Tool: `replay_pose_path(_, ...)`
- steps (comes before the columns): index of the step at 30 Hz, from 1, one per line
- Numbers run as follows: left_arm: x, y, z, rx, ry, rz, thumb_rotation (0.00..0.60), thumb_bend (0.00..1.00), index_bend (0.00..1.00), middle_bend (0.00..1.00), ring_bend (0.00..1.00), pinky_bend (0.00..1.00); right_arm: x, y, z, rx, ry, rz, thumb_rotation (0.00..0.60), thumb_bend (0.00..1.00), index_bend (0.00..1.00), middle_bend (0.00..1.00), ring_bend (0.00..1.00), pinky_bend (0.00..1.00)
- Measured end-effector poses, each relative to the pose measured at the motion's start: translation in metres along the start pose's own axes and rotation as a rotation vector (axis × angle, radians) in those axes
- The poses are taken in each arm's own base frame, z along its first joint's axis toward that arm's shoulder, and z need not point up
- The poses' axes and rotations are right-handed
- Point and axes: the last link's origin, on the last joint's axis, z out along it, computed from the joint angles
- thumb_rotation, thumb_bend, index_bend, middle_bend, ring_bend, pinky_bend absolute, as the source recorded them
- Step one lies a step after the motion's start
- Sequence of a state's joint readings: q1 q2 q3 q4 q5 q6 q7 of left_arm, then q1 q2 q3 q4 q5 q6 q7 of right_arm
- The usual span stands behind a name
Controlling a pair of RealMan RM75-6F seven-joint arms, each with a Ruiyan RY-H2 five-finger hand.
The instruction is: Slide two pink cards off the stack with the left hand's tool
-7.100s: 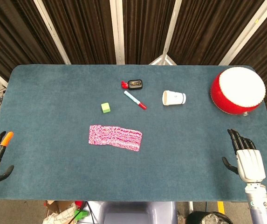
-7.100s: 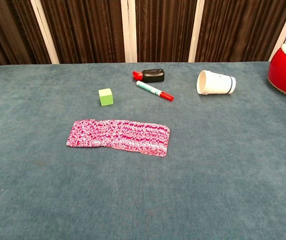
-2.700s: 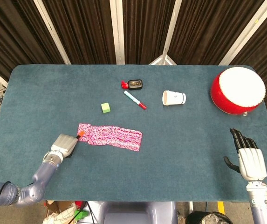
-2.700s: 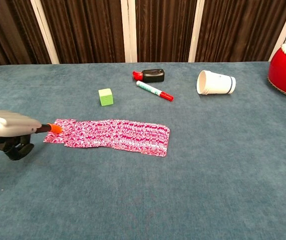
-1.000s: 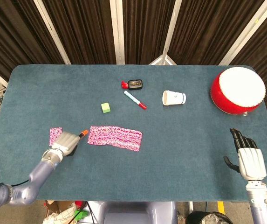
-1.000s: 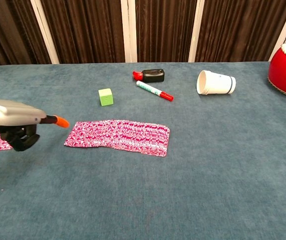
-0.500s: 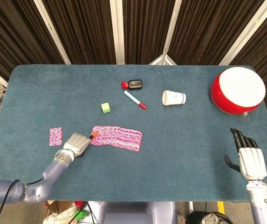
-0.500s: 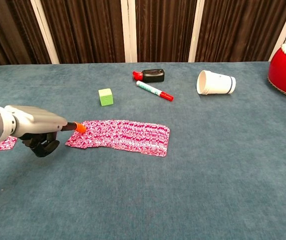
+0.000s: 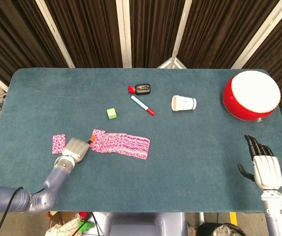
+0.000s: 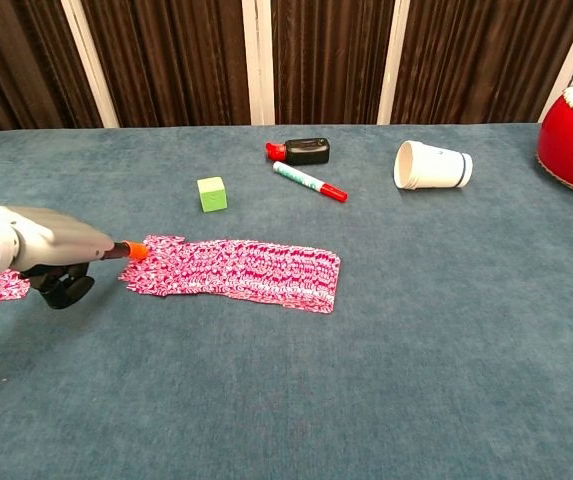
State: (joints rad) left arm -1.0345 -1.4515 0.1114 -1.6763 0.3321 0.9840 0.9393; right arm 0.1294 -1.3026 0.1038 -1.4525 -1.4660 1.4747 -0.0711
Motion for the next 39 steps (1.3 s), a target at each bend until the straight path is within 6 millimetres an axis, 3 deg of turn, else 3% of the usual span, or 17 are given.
replay_pose_path(15, -0.001, -0.038, 0.029, 0.116, -0.028, 0.013, 0.600, 0.96, 0.00, 0.84, 0.78, 0.70, -0.007, 0.000, 0.001, -0.008, -0.019, -0.028, 0.600, 0.28, 0.01, 0.15, 0.23, 0.24)
replay_pose_path(21, 0.010, -0.050, 0.042, 0.154, -0.019, -0.004, 0.600, 0.96, 0.00, 0.84, 0.78, 0.70, -0.010, 0.000, 0.002, -0.014, -0.029, -0.039, 0.600, 0.28, 0.01, 0.15, 0.23, 0.24)
replay_pose_path(30, 0.032, -0.046, 0.051, 0.144, 0.027, -0.015, 0.600, 0.96, 0.00, 0.84, 0.78, 0.70, -0.012, 0.000, 0.003, -0.018, -0.035, -0.049, 0.600, 0.28, 0.01, 0.15, 0.23, 0.24)
replay_pose_path(39, 0.046, -0.038, 0.040, 0.131, 0.054, -0.019, 0.600, 0.96, 0.00, 0.84, 0.78, 0.70, -0.009, 0.000, 0.002, -0.019, -0.029, -0.039, 0.600, 0.28, 0.01, 0.15, 0.23, 0.24)
